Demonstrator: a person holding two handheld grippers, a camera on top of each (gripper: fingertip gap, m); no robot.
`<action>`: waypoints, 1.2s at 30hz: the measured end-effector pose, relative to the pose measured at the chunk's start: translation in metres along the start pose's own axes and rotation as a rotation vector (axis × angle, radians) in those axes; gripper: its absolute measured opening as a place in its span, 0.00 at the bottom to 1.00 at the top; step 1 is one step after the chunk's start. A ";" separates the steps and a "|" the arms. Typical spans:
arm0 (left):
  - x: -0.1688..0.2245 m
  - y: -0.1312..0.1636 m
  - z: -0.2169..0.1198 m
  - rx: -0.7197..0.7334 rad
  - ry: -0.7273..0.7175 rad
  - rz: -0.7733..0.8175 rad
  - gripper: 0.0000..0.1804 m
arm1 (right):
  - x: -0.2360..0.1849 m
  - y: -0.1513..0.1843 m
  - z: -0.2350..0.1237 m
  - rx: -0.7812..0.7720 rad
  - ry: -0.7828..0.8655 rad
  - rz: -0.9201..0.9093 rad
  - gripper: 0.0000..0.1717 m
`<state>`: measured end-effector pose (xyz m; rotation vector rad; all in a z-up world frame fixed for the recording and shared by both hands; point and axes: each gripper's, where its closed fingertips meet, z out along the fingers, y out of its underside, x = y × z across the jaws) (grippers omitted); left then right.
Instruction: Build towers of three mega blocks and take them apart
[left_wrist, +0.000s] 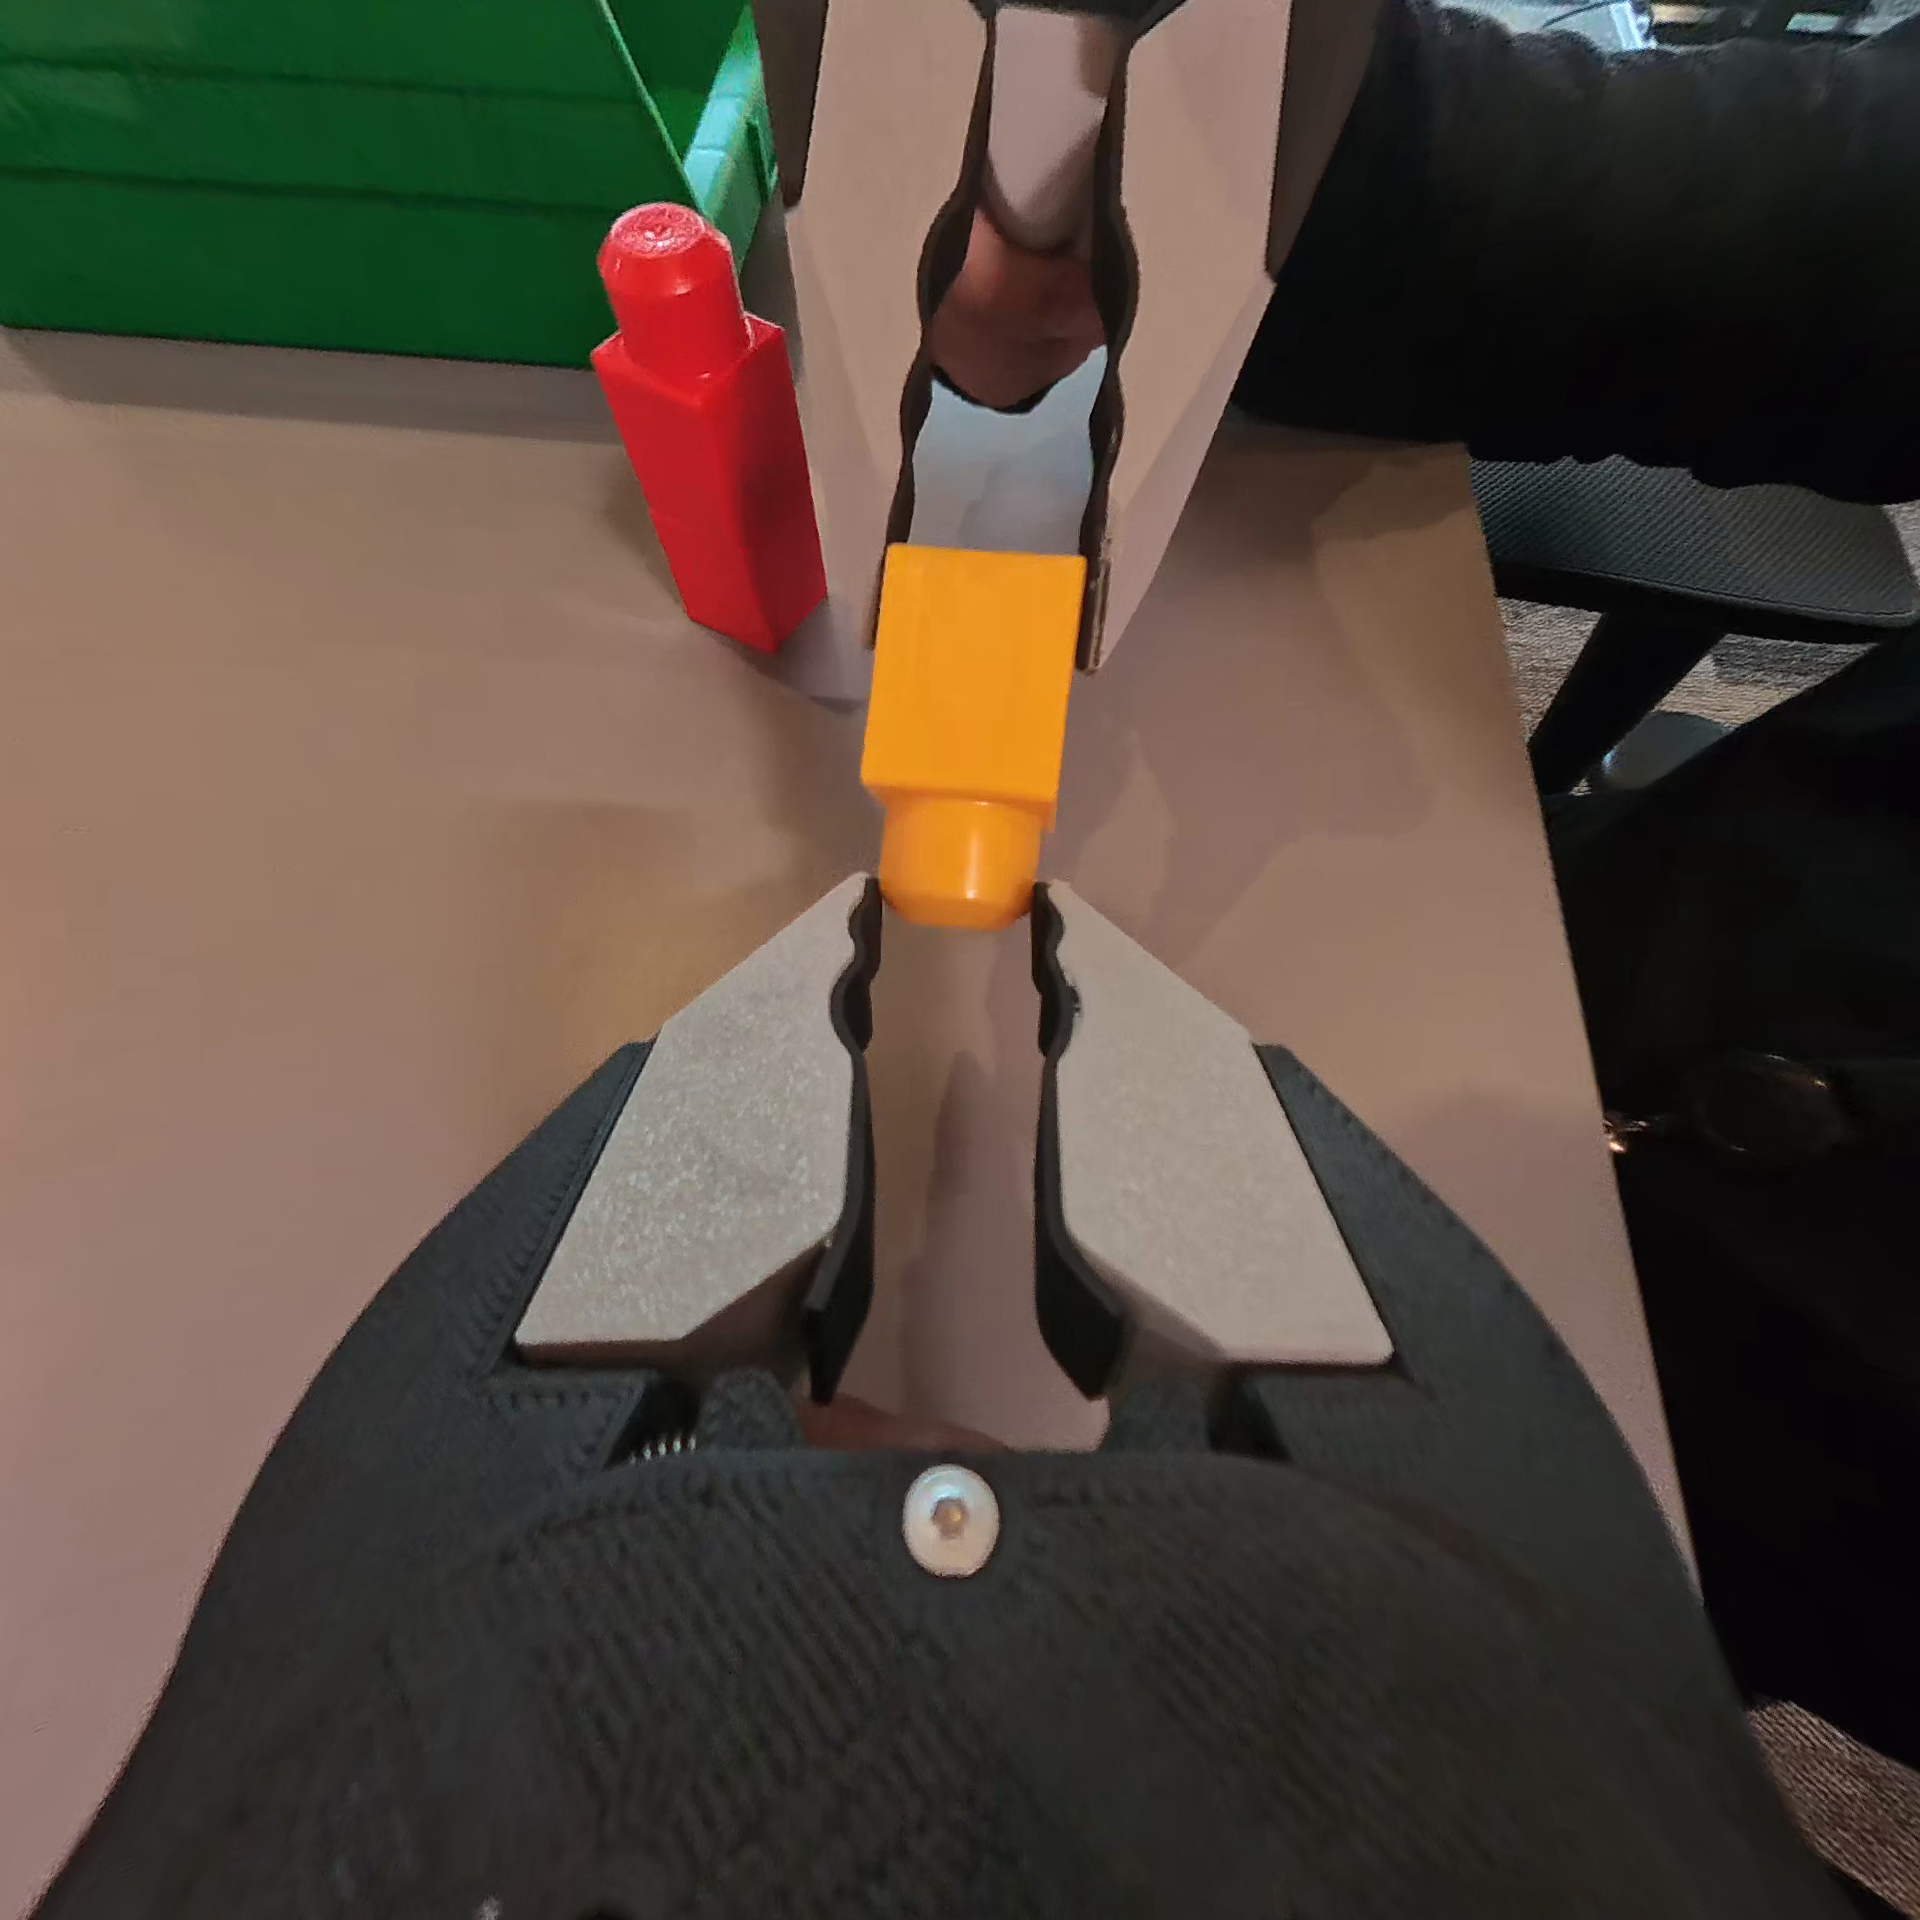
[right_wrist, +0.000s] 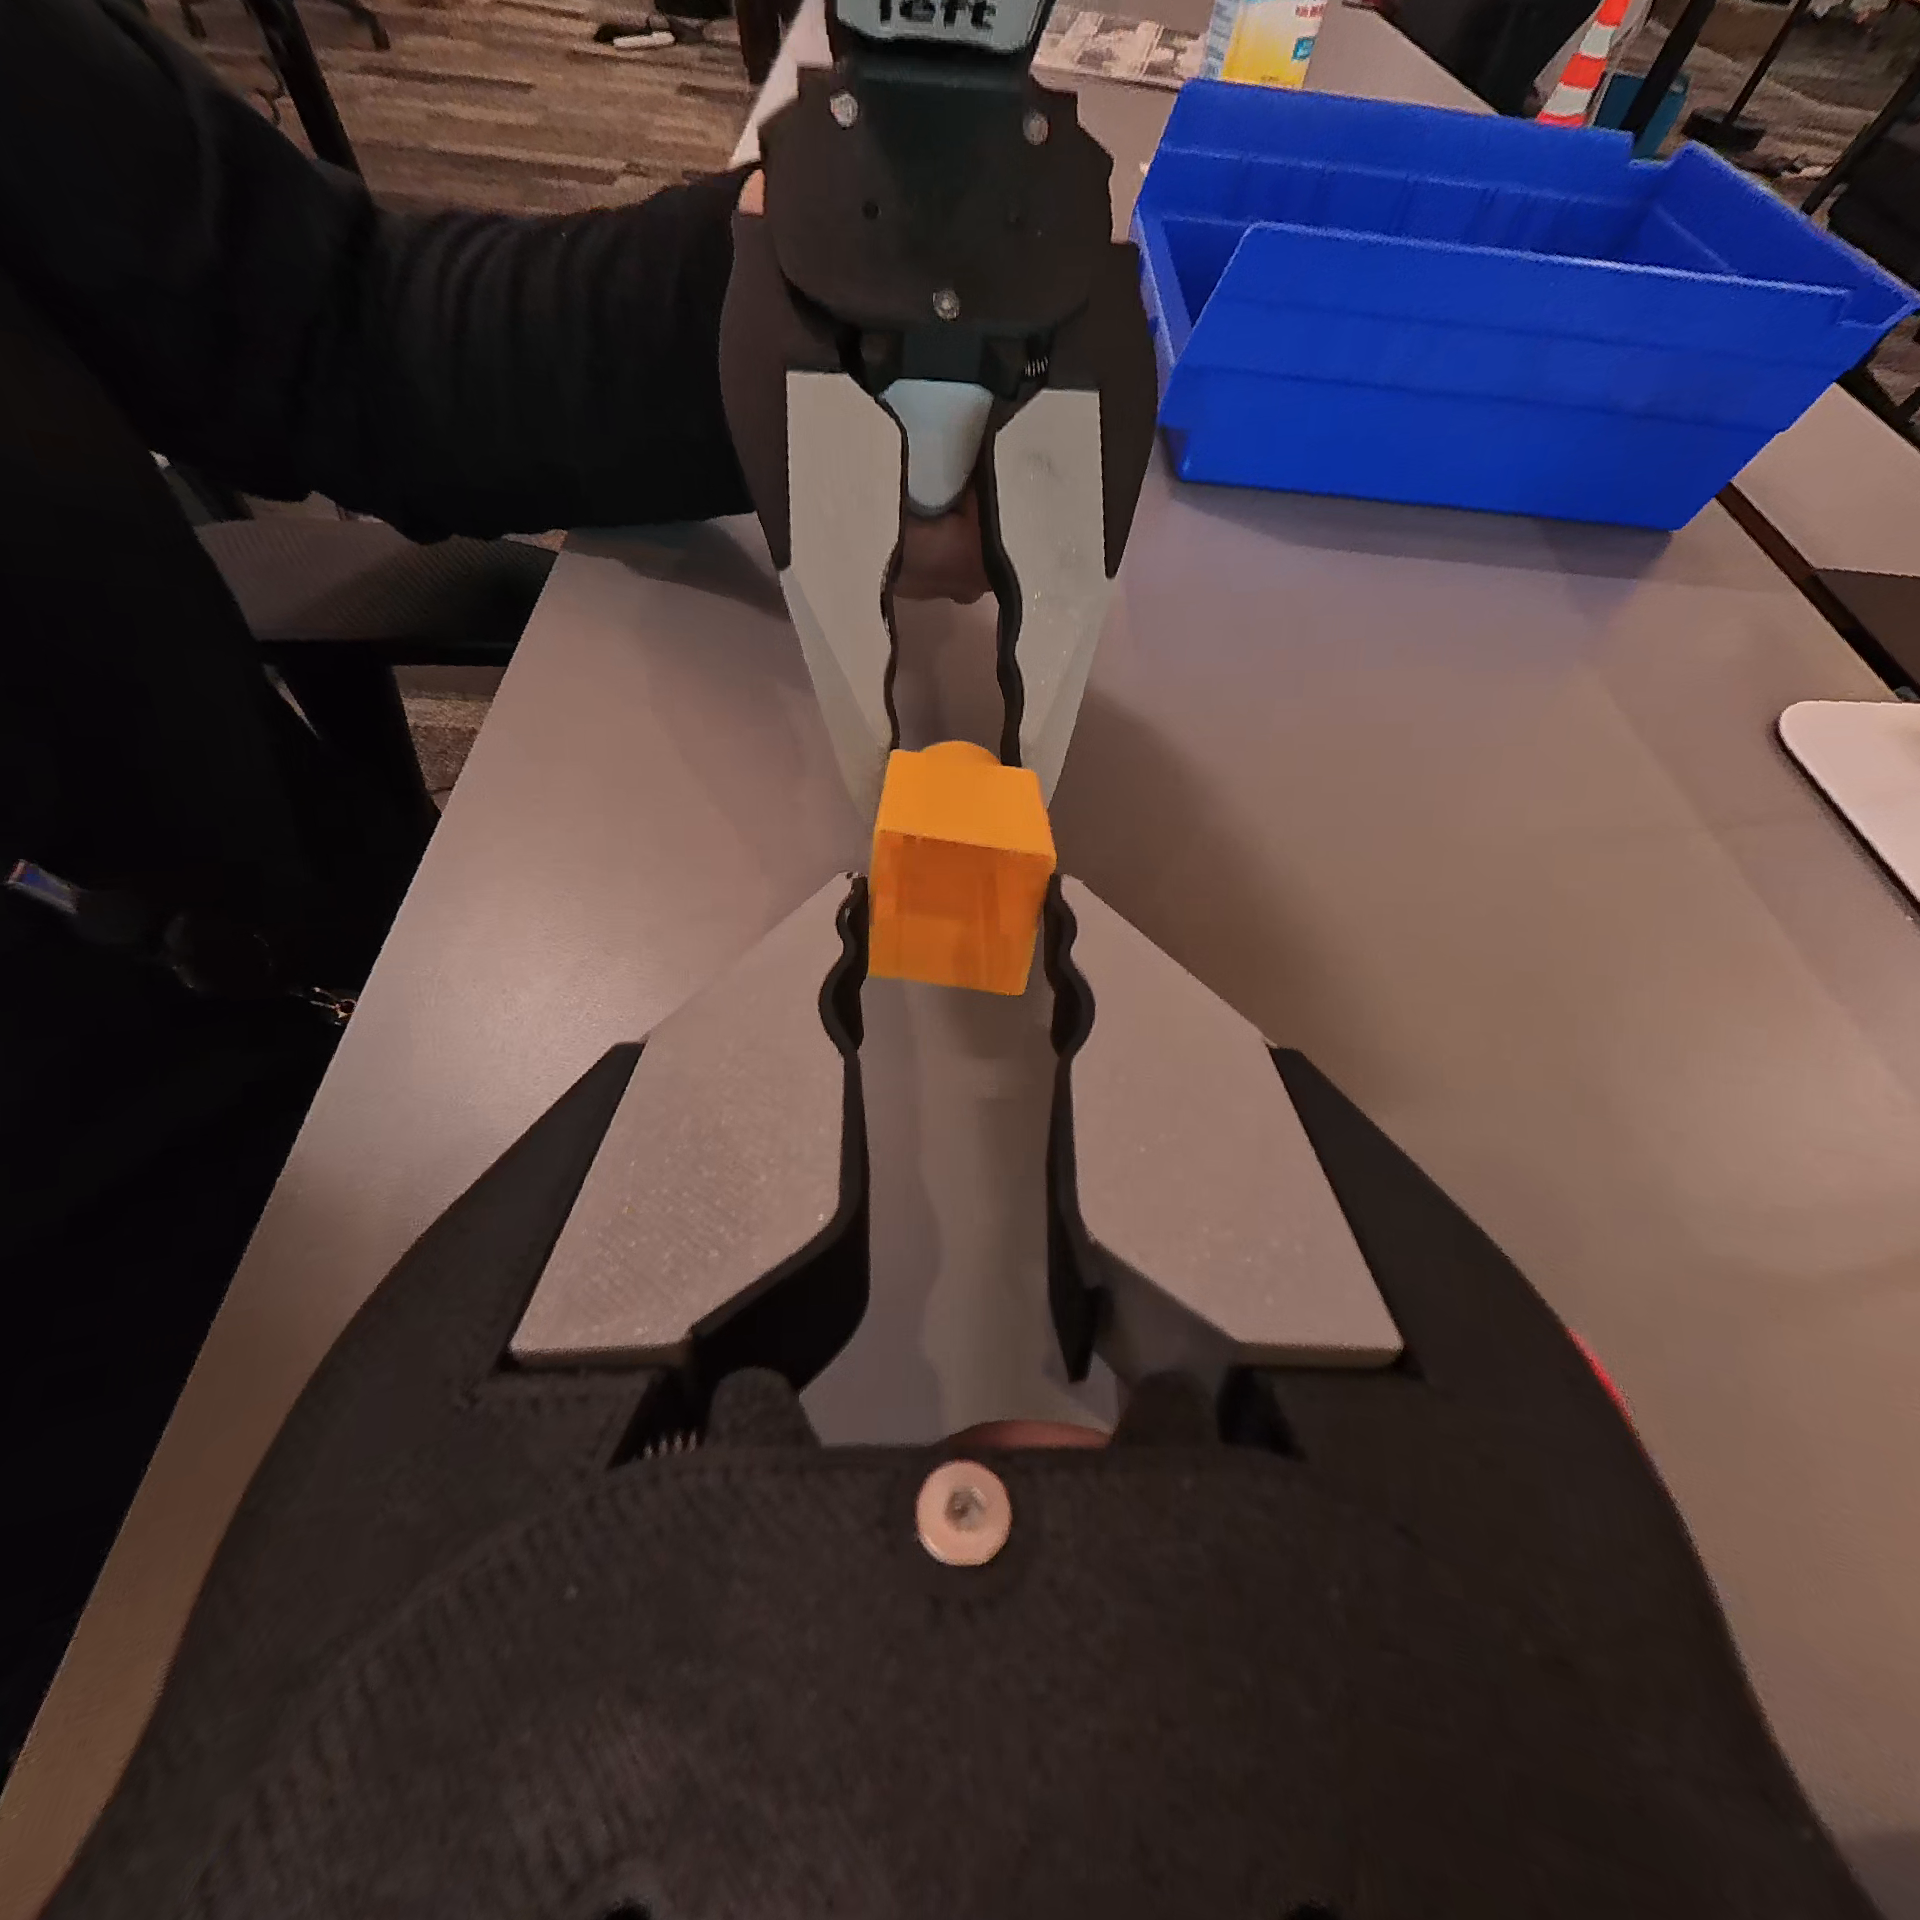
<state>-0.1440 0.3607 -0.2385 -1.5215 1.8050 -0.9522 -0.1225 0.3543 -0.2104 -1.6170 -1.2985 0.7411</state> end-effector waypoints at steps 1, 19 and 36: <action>0.000 0.001 0.001 -0.003 -0.001 -0.001 0.15 | 0.000 -0.002 -0.001 0.011 0.000 0.001 0.18; -0.023 -0.020 -0.005 0.127 -0.123 -0.022 0.01 | 0.015 -0.022 -0.017 0.148 0.058 0.053 0.18; -0.031 -0.020 -0.008 0.145 -0.137 -0.090 0.12 | 0.017 -0.023 -0.013 0.156 0.069 0.060 0.17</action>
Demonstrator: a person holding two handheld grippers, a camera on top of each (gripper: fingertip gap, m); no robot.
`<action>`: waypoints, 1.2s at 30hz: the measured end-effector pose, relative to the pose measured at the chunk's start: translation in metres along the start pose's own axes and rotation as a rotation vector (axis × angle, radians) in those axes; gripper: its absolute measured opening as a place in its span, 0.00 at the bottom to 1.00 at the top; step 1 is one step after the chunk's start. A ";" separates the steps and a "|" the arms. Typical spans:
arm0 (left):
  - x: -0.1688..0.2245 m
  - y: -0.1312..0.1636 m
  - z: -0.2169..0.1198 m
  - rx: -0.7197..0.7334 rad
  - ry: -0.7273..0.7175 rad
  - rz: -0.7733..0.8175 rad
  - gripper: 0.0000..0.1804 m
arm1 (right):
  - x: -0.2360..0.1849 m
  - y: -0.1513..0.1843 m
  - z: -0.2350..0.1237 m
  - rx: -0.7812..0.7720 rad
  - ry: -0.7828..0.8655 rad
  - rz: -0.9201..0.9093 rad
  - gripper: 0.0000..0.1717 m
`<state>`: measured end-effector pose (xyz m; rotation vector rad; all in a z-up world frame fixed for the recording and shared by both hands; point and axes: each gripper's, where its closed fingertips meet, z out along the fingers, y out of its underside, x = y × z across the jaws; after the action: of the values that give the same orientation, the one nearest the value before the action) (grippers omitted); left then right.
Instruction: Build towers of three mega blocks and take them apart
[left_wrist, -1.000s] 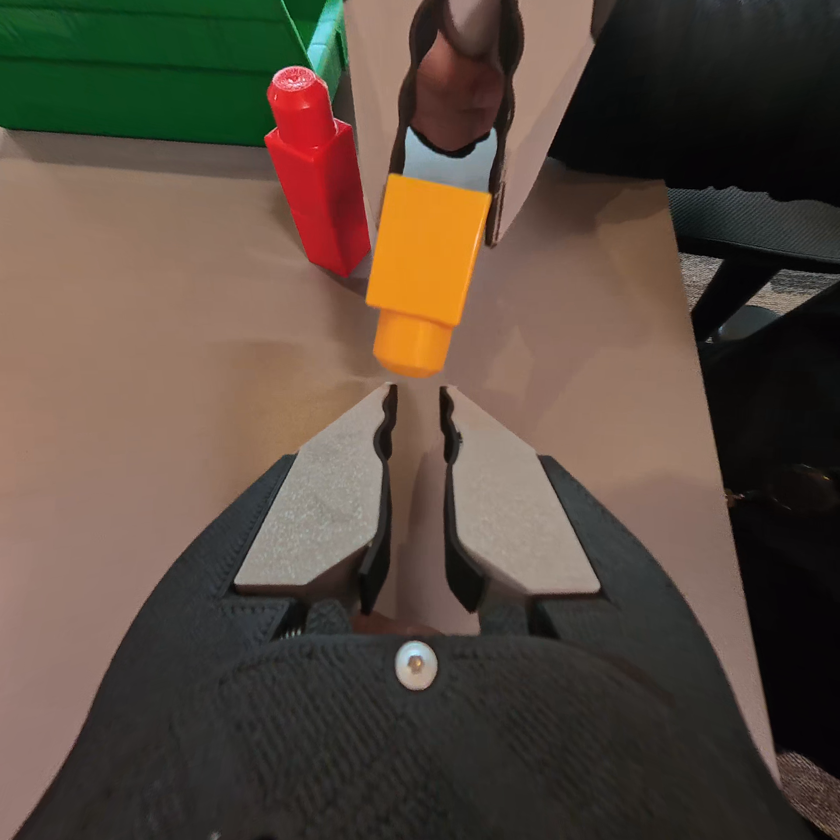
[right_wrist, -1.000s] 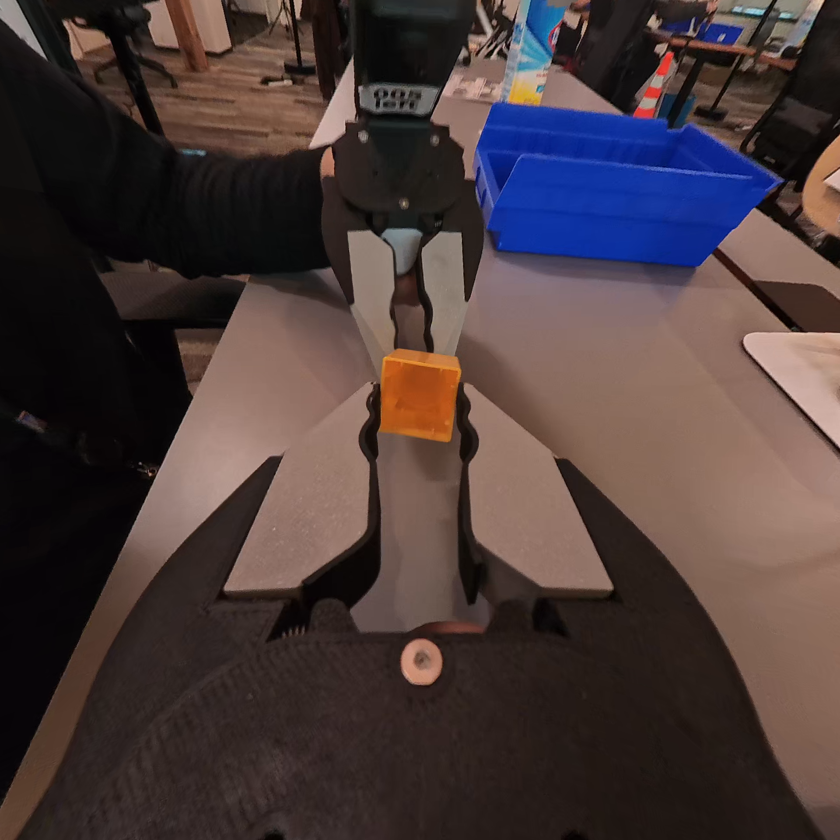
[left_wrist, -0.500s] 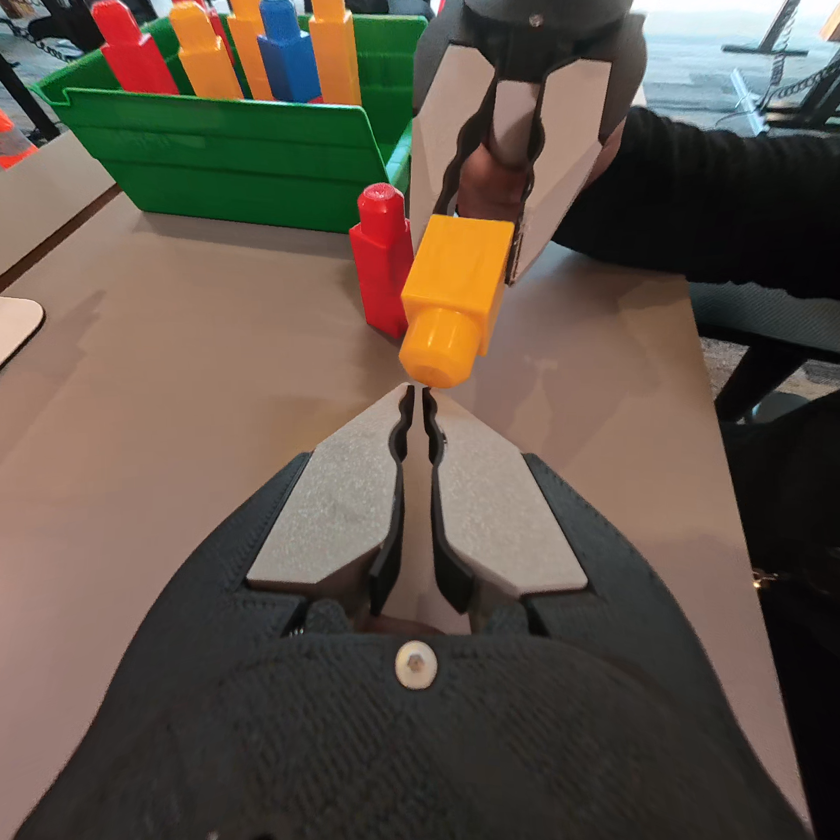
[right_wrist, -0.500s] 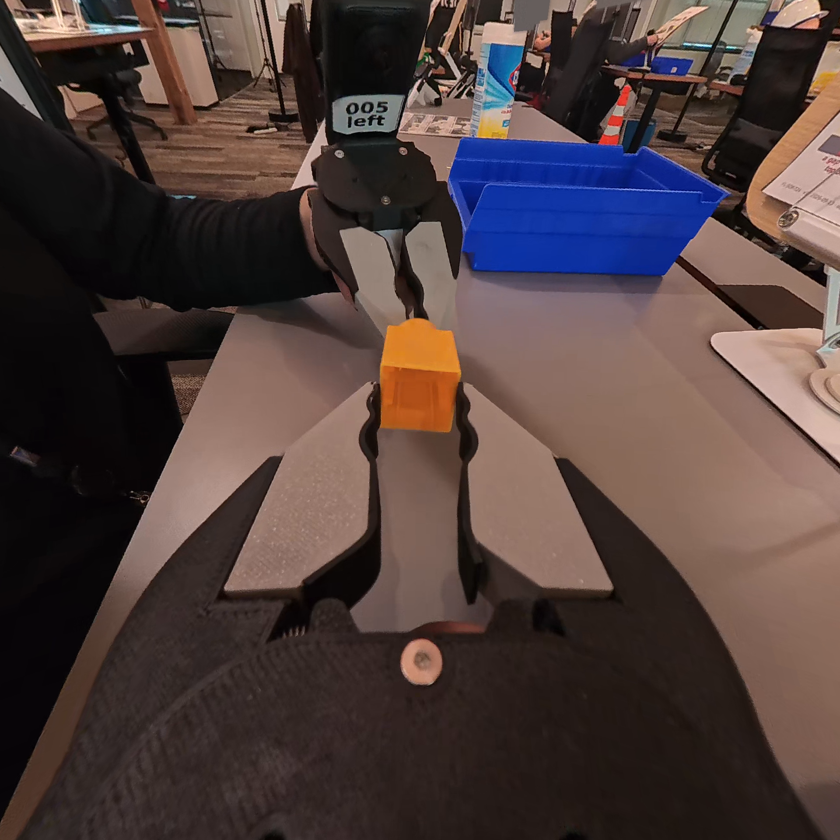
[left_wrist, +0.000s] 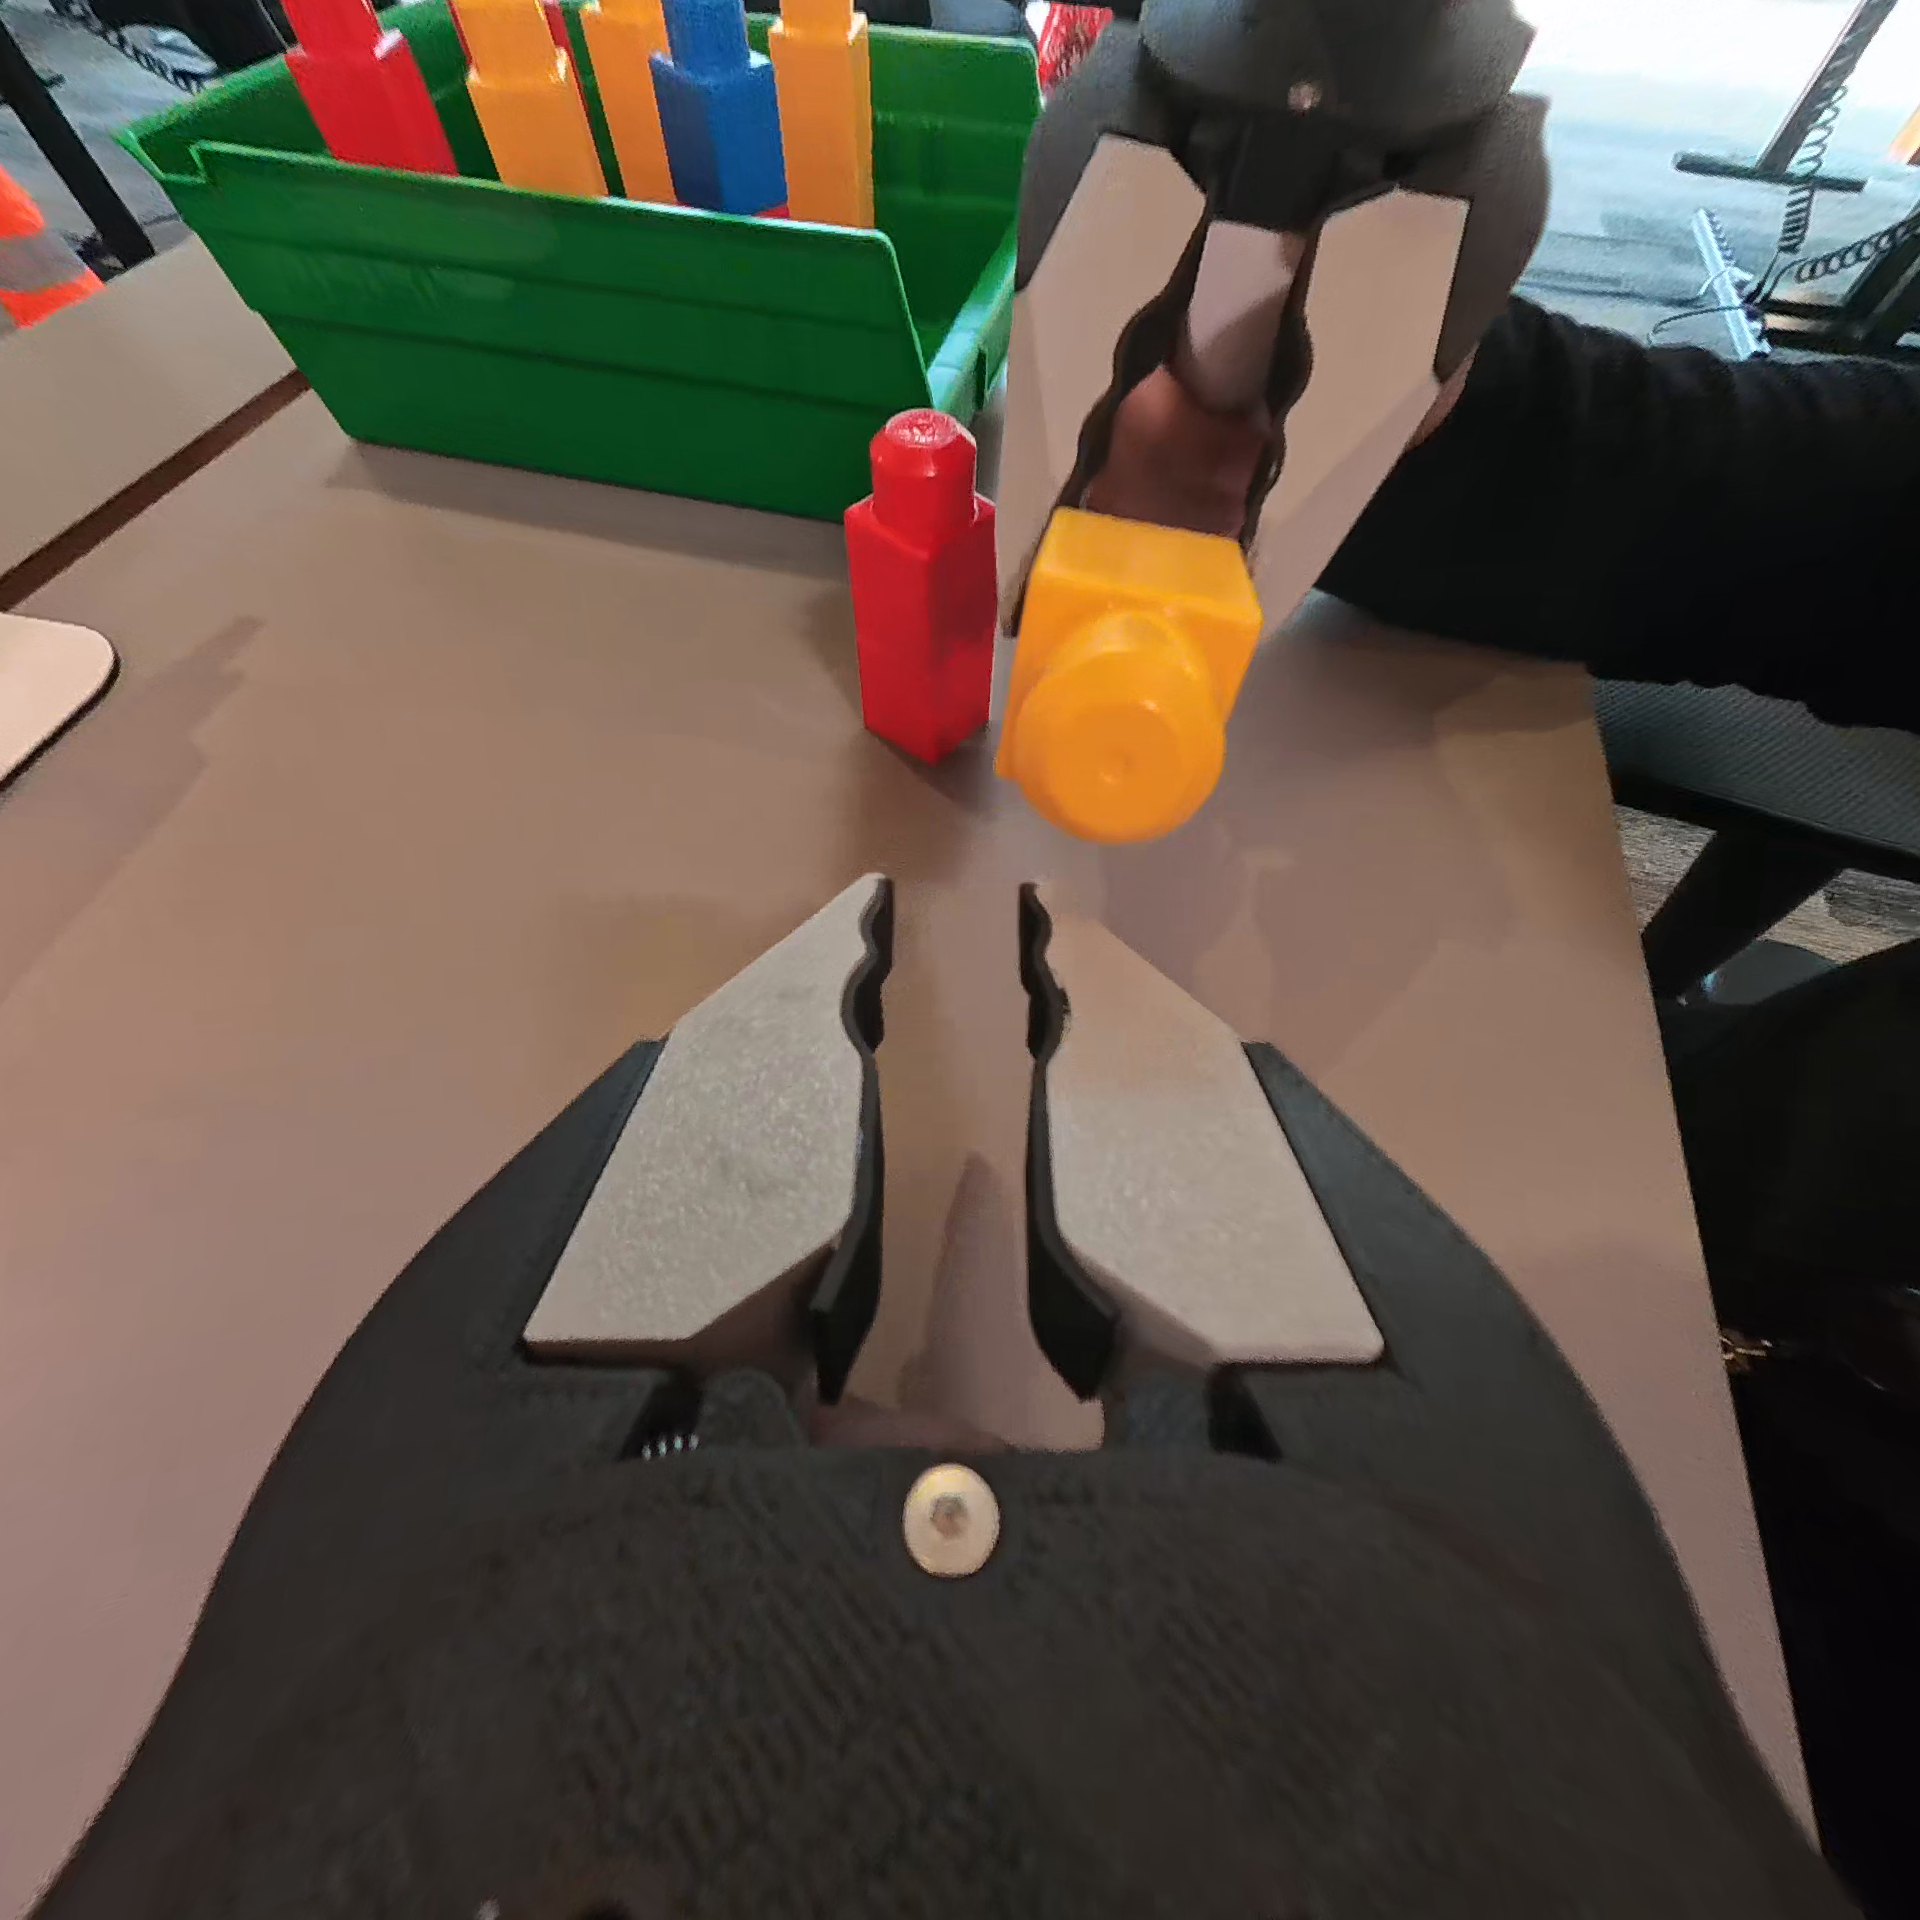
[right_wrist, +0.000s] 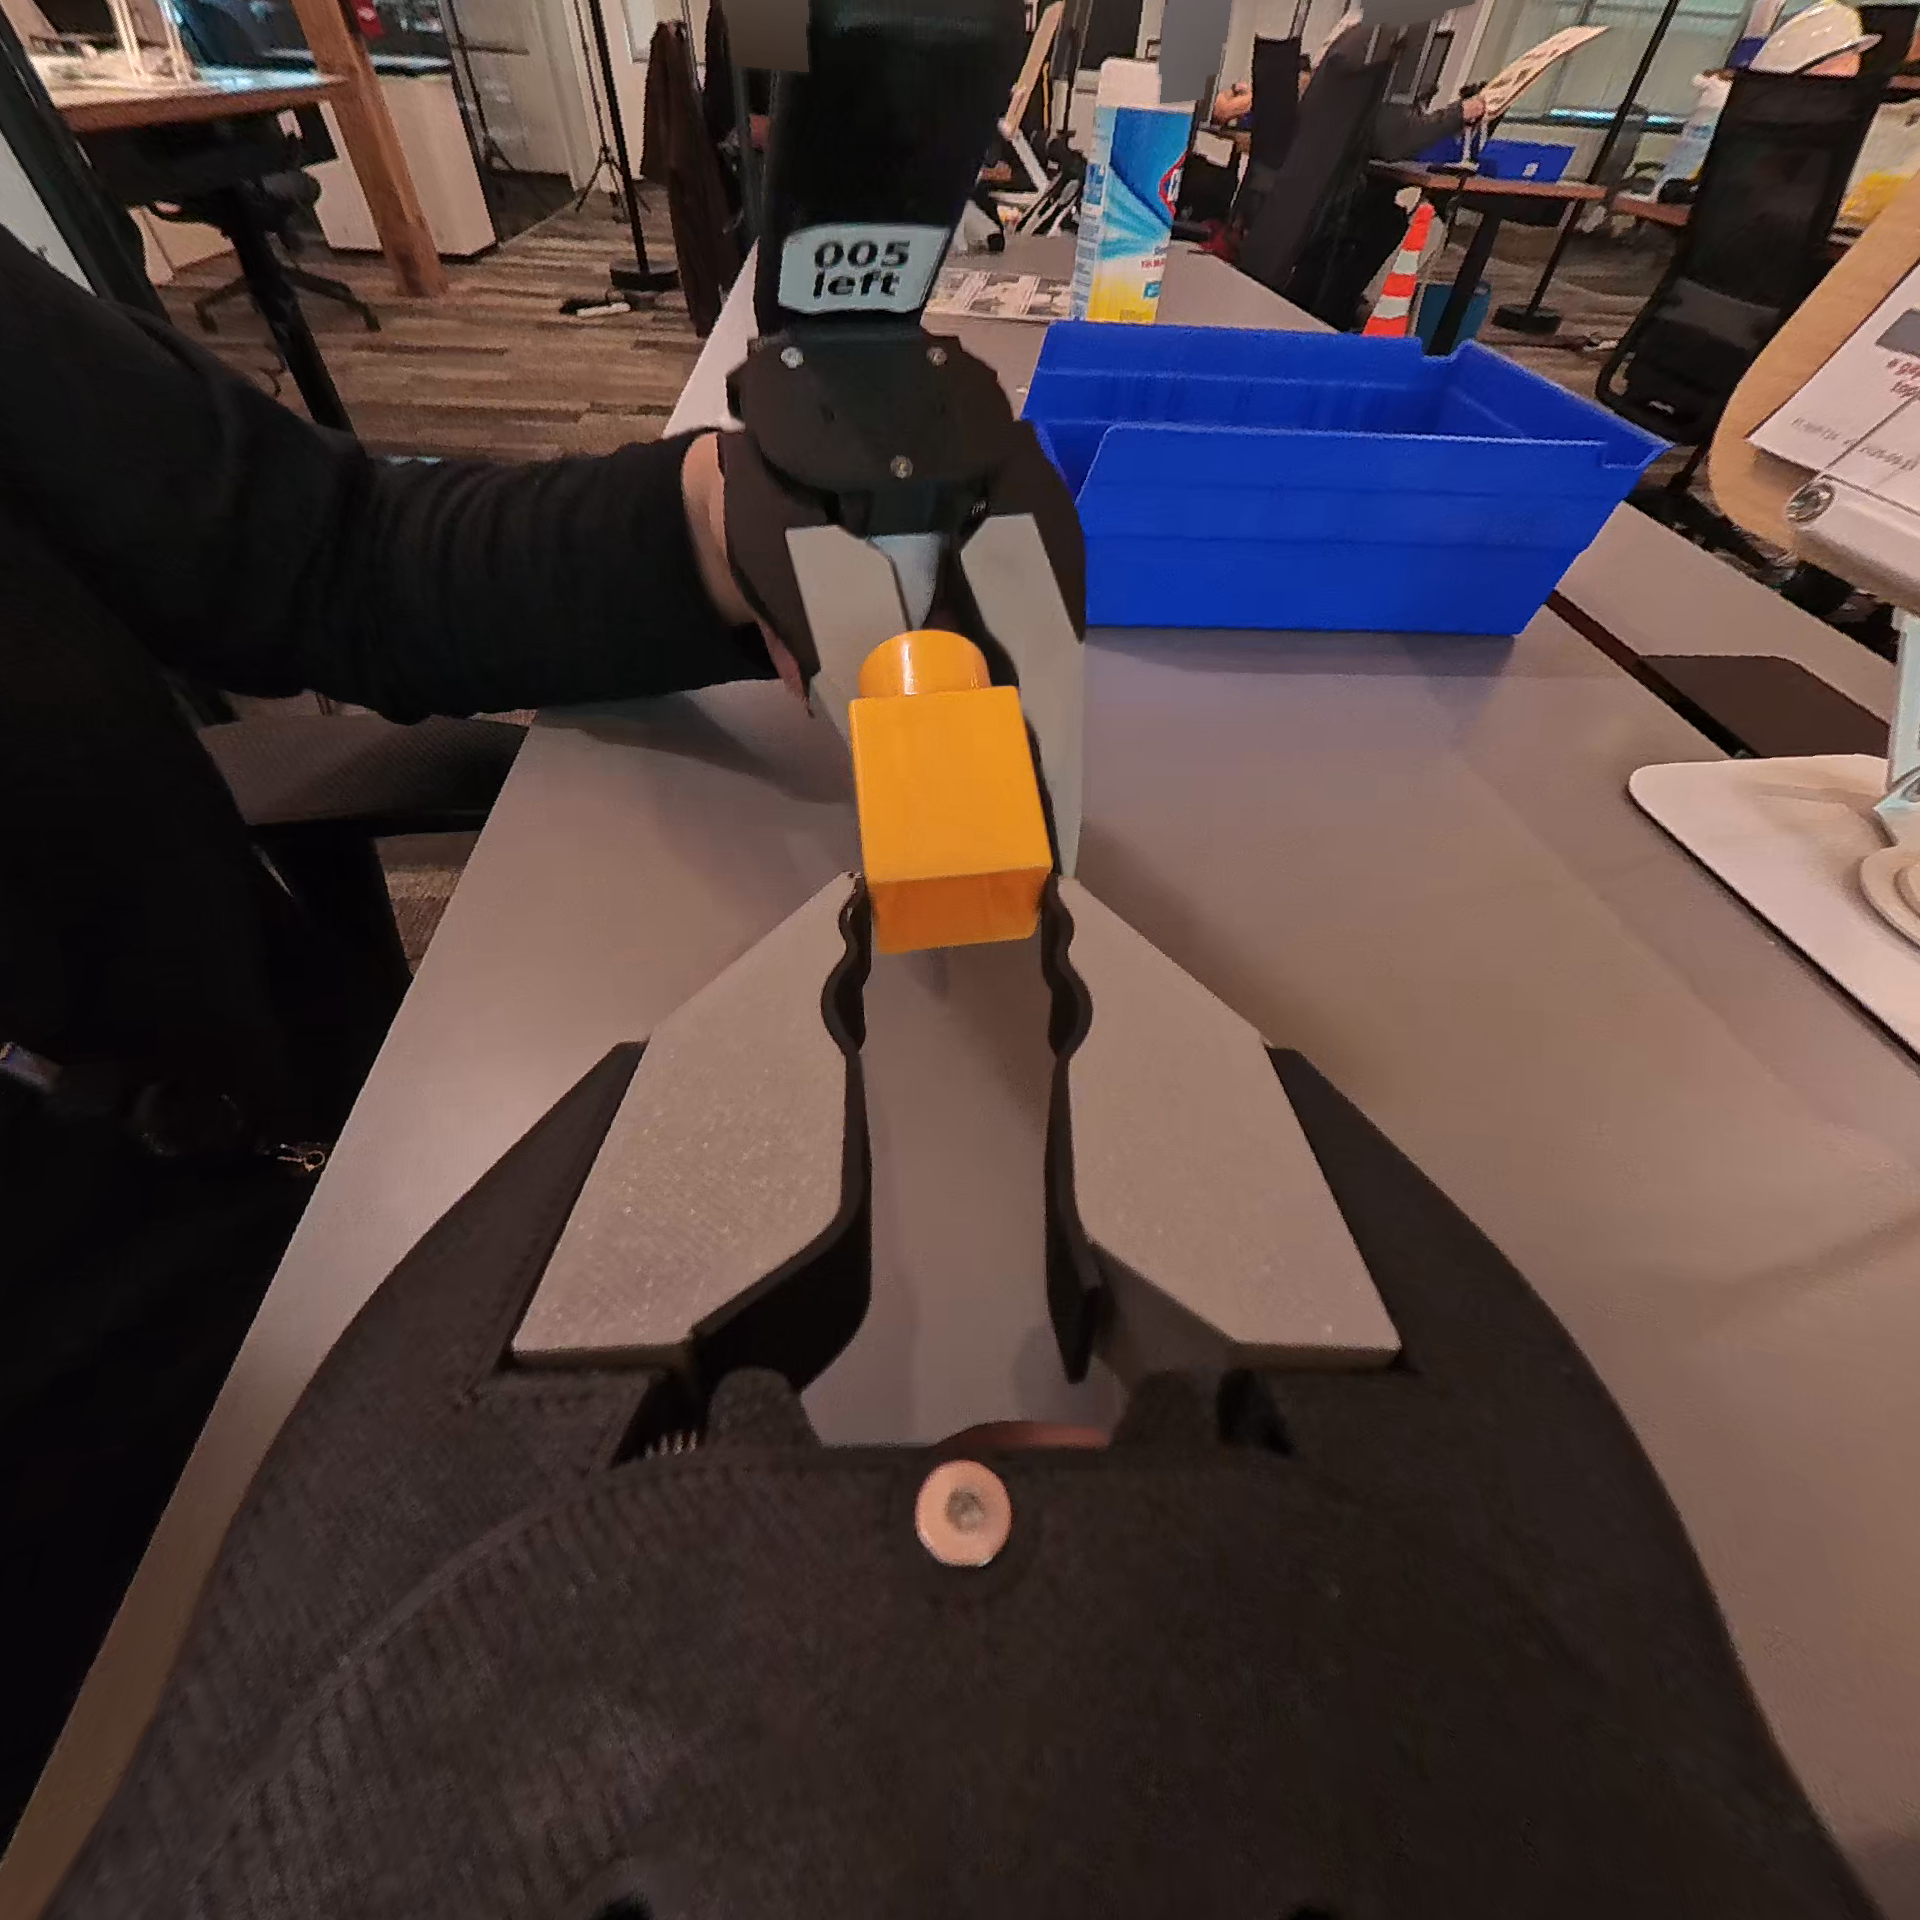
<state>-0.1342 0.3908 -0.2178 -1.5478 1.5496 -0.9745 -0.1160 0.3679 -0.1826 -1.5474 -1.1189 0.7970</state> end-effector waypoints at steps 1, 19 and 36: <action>0.001 0.004 0.002 -0.020 0.004 0.001 0.14 | 0.001 -0.001 -0.001 0.008 0.004 0.002 0.17; 0.010 -0.040 -0.010 0.247 -0.031 0.116 0.17 | 0.006 -0.014 -0.008 0.099 0.009 0.047 0.17; 0.007 -0.034 0.003 0.211 -0.037 0.016 0.07 | 0.000 0.002 0.014 0.037 -0.043 0.141 0.00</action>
<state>-0.1166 0.3845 -0.1890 -1.3959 1.3846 -1.0582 -0.1282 0.3729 -0.1881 -1.5979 -1.0288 0.9445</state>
